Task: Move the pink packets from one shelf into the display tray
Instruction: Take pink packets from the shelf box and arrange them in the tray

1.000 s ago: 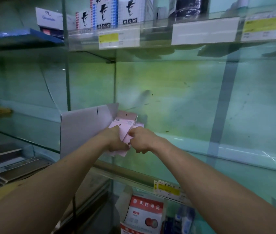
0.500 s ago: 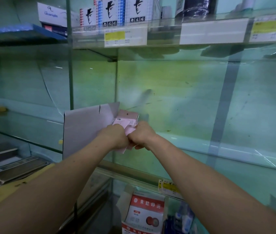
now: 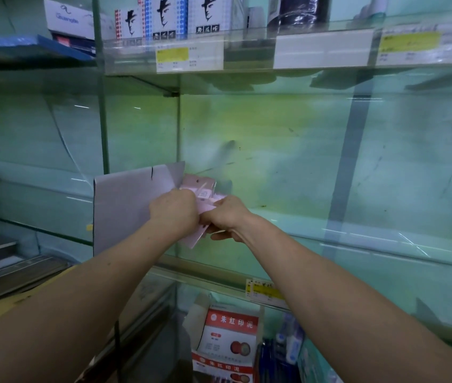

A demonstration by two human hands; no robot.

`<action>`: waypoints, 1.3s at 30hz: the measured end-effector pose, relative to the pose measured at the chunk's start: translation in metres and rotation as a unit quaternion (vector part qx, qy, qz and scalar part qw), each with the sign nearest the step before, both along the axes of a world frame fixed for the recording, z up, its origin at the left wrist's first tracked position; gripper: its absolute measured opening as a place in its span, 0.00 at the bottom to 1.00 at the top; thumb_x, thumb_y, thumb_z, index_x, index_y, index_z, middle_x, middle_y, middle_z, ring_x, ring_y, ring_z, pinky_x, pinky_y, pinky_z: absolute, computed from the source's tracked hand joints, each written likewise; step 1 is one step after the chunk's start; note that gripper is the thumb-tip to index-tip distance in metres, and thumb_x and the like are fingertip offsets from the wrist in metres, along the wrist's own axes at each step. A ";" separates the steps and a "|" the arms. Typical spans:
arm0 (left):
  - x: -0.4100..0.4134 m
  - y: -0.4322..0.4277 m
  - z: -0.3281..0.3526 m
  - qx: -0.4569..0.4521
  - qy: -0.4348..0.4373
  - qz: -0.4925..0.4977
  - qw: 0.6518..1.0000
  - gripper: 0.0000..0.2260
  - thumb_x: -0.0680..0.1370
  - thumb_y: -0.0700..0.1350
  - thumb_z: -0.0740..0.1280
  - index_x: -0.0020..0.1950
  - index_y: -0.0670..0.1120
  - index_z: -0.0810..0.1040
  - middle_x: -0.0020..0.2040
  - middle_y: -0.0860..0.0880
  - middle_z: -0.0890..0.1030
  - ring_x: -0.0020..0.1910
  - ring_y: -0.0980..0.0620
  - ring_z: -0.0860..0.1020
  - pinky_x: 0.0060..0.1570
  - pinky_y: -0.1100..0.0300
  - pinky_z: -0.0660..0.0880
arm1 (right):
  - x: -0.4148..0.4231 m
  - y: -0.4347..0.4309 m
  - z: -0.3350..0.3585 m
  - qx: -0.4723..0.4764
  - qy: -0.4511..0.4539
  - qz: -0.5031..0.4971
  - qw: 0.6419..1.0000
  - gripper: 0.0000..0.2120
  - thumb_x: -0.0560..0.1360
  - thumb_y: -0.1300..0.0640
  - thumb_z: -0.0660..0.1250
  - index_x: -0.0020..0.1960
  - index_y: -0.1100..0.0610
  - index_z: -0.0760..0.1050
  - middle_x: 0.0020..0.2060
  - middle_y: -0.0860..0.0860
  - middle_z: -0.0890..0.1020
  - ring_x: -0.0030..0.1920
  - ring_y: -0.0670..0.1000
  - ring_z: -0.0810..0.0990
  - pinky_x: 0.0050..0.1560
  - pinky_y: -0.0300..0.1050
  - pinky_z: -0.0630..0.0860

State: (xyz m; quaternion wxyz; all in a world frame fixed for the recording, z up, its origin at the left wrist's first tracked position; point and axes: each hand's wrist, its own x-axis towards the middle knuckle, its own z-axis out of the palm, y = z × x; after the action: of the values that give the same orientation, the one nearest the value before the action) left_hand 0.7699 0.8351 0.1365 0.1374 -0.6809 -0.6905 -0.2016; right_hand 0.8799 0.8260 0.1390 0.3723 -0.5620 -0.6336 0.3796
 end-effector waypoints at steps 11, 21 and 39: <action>0.024 -0.021 0.017 0.080 -0.025 -0.051 0.995 0.07 0.79 0.40 0.59 0.53 0.42 0.76 0.45 0.43 0.78 0.44 0.43 0.77 0.41 0.55 0.70 | 0.064 -0.021 0.023 0.109 -0.089 -0.105 0.984 0.05 0.71 0.67 0.62 0.39 0.62 0.74 0.37 0.59 0.79 0.40 0.59 0.81 0.36 0.46 0.77; 0.115 -0.039 0.022 0.100 0.081 -0.127 0.984 0.05 0.77 0.40 0.62 0.48 0.47 0.77 0.50 0.44 0.80 0.52 0.43 0.78 0.52 0.53 0.69 | 0.146 -0.096 0.037 0.180 -0.447 -0.223 0.847 0.16 0.73 0.62 0.60 0.57 0.55 0.79 0.54 0.56 0.81 0.54 0.60 0.78 0.45 0.43 0.68; 0.313 -0.190 0.023 0.150 0.197 -0.253 0.935 0.08 0.74 0.37 0.61 0.41 0.50 0.72 0.44 0.50 0.78 0.49 0.47 0.74 0.64 0.46 0.58 | 0.317 -0.293 0.036 0.094 -0.625 -0.325 0.704 0.11 0.72 0.70 0.62 0.46 0.54 0.72 0.36 0.50 0.72 0.41 0.56 0.72 0.41 0.43 0.64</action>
State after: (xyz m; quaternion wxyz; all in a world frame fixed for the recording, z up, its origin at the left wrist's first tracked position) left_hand 1.0826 0.6456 0.1600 0.3159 -0.8307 -0.4159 -0.1931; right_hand 1.1970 0.5327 0.1749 0.0424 -0.8036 -0.5315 -0.2644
